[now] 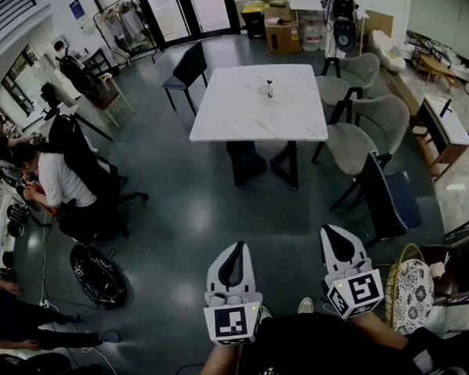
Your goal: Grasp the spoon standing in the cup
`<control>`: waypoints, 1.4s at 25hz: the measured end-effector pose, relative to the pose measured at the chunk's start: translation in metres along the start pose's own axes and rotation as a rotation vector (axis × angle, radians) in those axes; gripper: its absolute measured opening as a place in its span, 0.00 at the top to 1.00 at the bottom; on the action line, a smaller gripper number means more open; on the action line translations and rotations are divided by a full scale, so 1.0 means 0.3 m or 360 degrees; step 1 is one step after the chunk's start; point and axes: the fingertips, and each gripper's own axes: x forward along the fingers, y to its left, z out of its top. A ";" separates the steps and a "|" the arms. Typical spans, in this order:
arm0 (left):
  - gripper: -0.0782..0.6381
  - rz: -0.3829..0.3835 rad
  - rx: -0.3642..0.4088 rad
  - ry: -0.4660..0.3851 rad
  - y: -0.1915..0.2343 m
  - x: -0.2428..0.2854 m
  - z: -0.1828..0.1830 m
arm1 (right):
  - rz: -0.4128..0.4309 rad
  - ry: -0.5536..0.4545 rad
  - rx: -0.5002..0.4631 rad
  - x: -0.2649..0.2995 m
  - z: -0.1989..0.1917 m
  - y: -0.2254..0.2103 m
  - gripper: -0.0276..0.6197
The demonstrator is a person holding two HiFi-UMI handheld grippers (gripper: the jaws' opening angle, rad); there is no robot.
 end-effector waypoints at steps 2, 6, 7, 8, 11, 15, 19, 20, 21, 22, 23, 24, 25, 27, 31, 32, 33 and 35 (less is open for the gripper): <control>0.88 -0.0001 -0.0005 -0.0012 0.005 0.009 0.002 | -0.0007 0.0007 0.0008 0.007 -0.001 0.003 0.86; 0.88 -0.0002 -0.0004 -0.0008 0.012 0.018 0.002 | -0.0012 0.0016 0.0015 0.016 -0.001 0.002 0.86; 0.88 -0.0004 -0.0002 -0.0003 0.013 0.019 -0.001 | -0.0013 0.0016 0.0016 0.017 -0.001 0.001 0.86; 0.88 -0.0007 -0.0001 0.0000 0.013 0.021 -0.002 | -0.0013 0.0015 0.0016 0.017 0.000 0.001 0.86; 0.88 -0.0018 -0.0001 -0.0001 0.006 0.026 -0.002 | -0.0022 0.0014 0.0022 0.012 0.003 -0.004 0.86; 0.88 -0.0034 0.0006 0.0001 -0.002 0.030 -0.001 | -0.0042 0.0016 0.0031 0.005 0.002 -0.011 0.86; 0.88 -0.0038 0.0033 0.0027 -0.016 0.034 -0.026 | -0.0040 -0.0008 0.0019 -0.010 0.000 -0.029 0.86; 0.88 -0.0042 0.0030 0.0023 -0.026 0.036 -0.024 | -0.0035 -0.0023 0.0015 -0.016 0.003 -0.032 0.86; 0.88 -0.0046 0.0023 0.0015 -0.037 0.039 -0.019 | -0.0028 -0.0034 0.0012 -0.023 0.006 -0.034 0.86; 0.88 -0.0045 0.0018 0.0012 -0.046 0.041 -0.015 | -0.0021 -0.0038 0.0010 -0.028 0.006 -0.037 0.86; 0.88 -0.0038 0.0017 0.0020 -0.053 0.042 -0.014 | -0.0016 -0.0035 0.0012 -0.034 0.004 -0.042 0.86; 0.88 -0.0021 0.0021 0.0041 -0.057 0.041 -0.013 | -0.0012 -0.0027 0.0018 -0.041 0.000 -0.049 0.86; 0.88 0.0000 0.0029 0.0065 -0.061 0.039 -0.013 | -0.0009 -0.0019 0.0025 -0.050 -0.005 -0.057 0.86; 0.88 0.0018 0.0040 0.0087 -0.082 0.033 -0.023 | 0.0002 -0.0005 0.0035 -0.068 -0.019 -0.077 0.86; 0.88 0.0040 0.0035 0.0071 -0.149 0.002 -0.034 | 0.0050 0.0022 0.0054 -0.106 -0.051 -0.119 0.86; 0.88 0.0058 0.0044 0.0069 -0.159 -0.001 -0.032 | 0.0060 0.0027 0.0059 -0.109 -0.055 -0.133 0.86; 0.88 0.0076 0.0057 0.0075 -0.165 -0.004 -0.038 | 0.0065 0.0034 0.0064 -0.108 -0.058 -0.146 0.86; 0.88 0.0098 0.0068 0.0106 -0.170 -0.003 -0.062 | 0.0075 0.0044 0.0078 -0.104 -0.064 -0.162 0.86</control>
